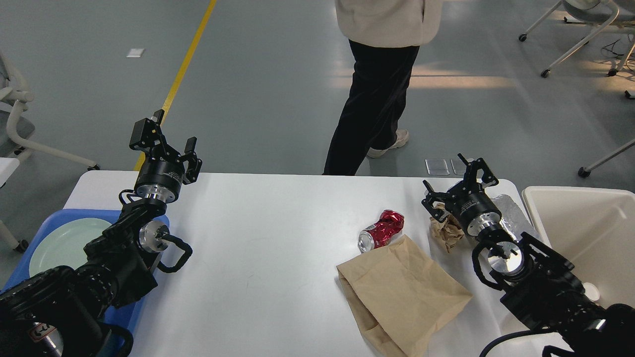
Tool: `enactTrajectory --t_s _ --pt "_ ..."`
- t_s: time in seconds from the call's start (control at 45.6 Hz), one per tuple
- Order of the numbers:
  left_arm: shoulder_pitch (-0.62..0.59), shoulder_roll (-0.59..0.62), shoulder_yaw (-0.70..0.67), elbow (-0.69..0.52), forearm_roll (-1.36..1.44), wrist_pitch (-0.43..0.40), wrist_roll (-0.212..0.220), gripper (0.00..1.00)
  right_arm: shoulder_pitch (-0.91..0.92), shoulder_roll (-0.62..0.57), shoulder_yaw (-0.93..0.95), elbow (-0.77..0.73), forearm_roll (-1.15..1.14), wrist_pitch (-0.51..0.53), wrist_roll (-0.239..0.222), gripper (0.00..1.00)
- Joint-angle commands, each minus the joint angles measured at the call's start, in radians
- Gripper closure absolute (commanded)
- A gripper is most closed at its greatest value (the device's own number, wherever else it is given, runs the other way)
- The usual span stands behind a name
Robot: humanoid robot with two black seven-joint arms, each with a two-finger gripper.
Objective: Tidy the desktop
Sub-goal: 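Lift the right gripper up and away from the paper bag, then bring the right gripper down toward the crumpled brown paper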
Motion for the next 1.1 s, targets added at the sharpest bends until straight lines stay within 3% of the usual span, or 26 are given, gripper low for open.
enactTrajectory --t_s 0.0,0.35,0.526,0.854,1.073 --pt "0.001 0.0 0.0 0.0 0.0 0.0 0.0 0.03 0.029 -0.003 0.005 0.0 0.0 0.0 0.0 0.0" --pt "0.0 0.0 0.0 0.0 0.0 0.0 0.0 0.03 0.213 -0.021 -0.001 -0.095 0.0 -0.003 0.0 0.0" --pt "0.0 0.0 0.0 0.0 0.0 0.0 0.0 0.03 0.335 -0.163 -0.085 -0.1 -0.009 -0.035 -0.003 0.0" --pt "0.001 0.0 0.0 0.0 0.0 0.0 0.0 0.03 0.619 -0.309 -0.658 -0.1 -0.023 -0.025 -0.006 0.0" --pt "0.0 0.0 0.0 0.0 0.0 0.0 0.0 0.03 0.79 -0.41 -0.889 -0.098 -0.024 -0.023 -0.006 0.0"
